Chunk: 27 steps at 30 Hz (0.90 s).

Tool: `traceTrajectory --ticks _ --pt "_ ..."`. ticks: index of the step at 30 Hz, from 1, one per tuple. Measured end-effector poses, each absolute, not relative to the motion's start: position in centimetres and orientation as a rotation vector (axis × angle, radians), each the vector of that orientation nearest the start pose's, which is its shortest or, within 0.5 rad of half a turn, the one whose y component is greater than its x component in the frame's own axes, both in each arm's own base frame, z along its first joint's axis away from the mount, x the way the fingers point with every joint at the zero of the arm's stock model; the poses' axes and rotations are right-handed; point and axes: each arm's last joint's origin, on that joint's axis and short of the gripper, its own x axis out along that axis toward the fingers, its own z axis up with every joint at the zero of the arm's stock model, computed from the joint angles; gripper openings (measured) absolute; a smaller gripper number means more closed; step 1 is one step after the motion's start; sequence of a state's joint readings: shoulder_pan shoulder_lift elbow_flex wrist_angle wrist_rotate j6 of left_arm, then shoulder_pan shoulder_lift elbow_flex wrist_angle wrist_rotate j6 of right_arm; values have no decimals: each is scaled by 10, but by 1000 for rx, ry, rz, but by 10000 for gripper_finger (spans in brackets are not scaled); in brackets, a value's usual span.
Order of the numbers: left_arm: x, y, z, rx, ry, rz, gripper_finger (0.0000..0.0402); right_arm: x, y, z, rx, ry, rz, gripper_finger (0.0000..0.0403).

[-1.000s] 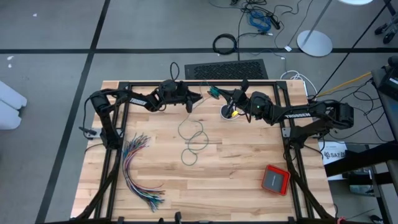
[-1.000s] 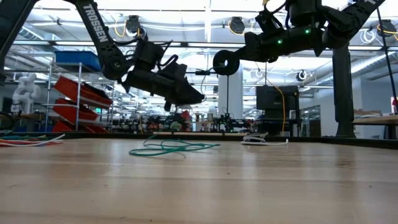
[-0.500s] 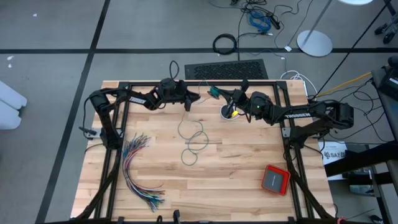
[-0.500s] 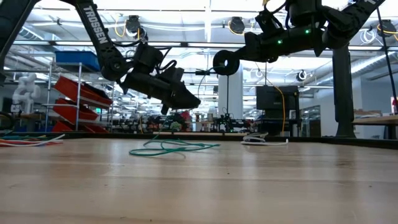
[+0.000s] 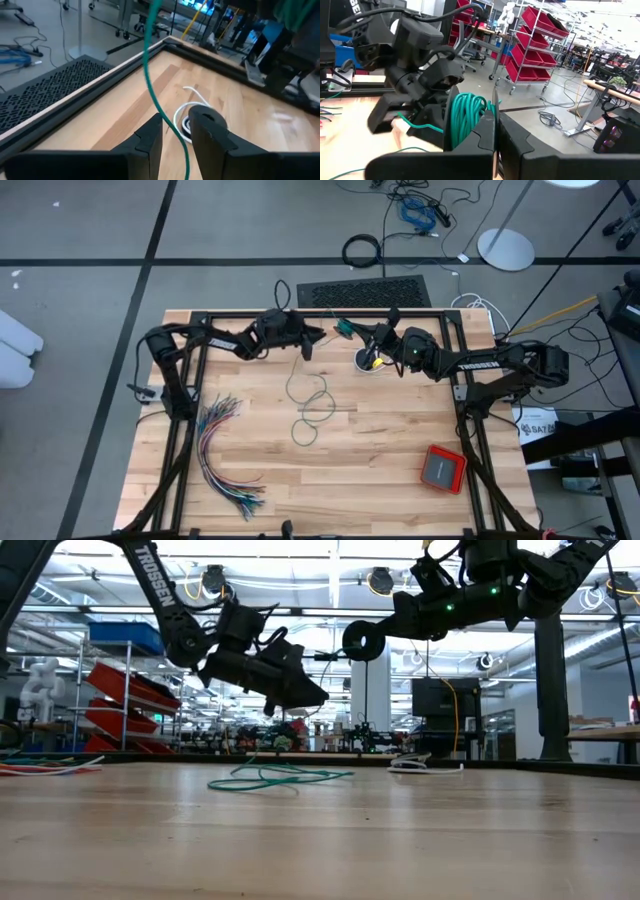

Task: Coil cords
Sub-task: Coil the green wire onto the spool

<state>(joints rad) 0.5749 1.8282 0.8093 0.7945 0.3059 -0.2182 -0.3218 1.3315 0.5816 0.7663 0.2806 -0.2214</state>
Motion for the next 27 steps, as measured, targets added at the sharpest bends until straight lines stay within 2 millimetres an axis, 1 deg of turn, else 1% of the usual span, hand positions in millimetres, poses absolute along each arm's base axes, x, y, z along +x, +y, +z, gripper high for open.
traceTrajectory --ticks 5,9,16,27 --pt "313 178 158 -236 213 366 105 257 -94 238 -214 50 -602 0" --pt "315 176 159 -215 201 405 98 257 -94 238 -214 49 -602 0" --pt "316 173 158 -194 207 407 56 257 -94 238 -214 49 -602 0" --pt "316 171 156 -175 229 400 52 257 -94 237 -214 64 -600 0"
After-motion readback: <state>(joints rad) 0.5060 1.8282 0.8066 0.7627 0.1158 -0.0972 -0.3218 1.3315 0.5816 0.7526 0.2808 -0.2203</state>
